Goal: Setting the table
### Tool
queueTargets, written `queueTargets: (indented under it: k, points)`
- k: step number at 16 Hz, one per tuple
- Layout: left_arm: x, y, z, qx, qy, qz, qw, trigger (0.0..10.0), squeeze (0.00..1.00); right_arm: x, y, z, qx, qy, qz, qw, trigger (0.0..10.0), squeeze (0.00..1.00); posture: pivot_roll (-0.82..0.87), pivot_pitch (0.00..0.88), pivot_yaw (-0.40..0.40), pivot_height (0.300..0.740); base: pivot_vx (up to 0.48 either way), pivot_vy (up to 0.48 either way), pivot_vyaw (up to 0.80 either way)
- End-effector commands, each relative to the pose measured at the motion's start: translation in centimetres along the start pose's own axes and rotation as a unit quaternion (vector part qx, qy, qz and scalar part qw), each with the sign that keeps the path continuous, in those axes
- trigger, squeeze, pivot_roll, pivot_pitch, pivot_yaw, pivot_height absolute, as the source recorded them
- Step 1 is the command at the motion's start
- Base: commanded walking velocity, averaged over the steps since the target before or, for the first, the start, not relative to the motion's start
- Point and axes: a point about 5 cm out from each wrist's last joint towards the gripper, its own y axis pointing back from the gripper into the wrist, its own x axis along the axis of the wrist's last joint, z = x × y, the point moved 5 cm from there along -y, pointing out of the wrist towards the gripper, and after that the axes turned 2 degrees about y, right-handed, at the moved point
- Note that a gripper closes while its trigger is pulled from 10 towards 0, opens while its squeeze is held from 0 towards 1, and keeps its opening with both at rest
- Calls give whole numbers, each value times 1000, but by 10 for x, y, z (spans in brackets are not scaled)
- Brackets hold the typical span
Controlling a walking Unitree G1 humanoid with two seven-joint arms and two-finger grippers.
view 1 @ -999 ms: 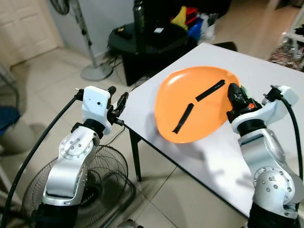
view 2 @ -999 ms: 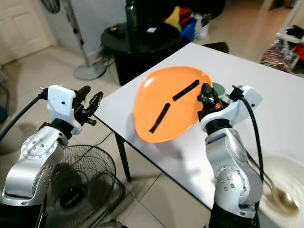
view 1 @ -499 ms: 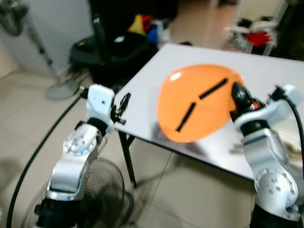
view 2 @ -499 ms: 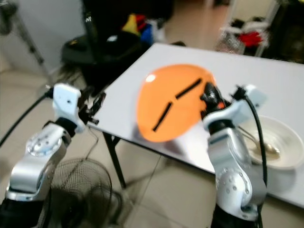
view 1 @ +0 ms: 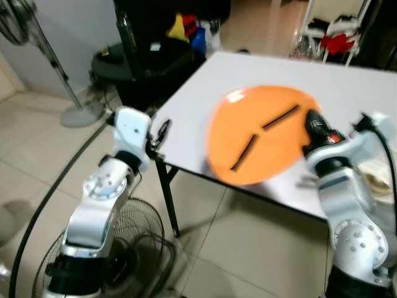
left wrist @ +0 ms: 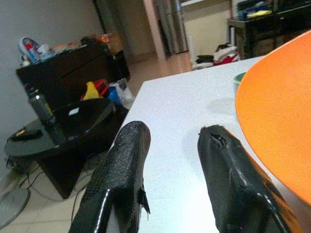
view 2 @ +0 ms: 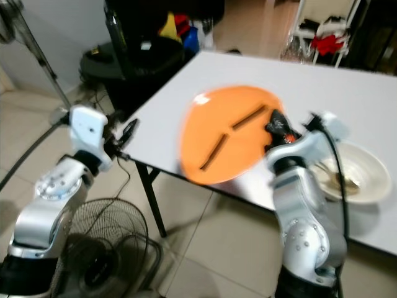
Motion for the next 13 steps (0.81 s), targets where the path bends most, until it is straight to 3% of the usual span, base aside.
queueTargets:
  k: [1,6,13]
  points:
    - [-2,2,-6,-2,-5,-9,1000,10000,0,-5,-4,-18,33,-27,-11,999,10000,0,28,0,106,740,0,0,0]
    - [-4,6,-2,-34,-8,-15,999,10000,0,-20,-22,-16,31,-79,-41,996,10000,0,36,0,110,740,0,0,0]
    - [-6,13,0,-51,-8,-20,998,10000,0,-54,-24,4,-41,-174,-97,979,10000,0,46,0,96,740,0,0,0]
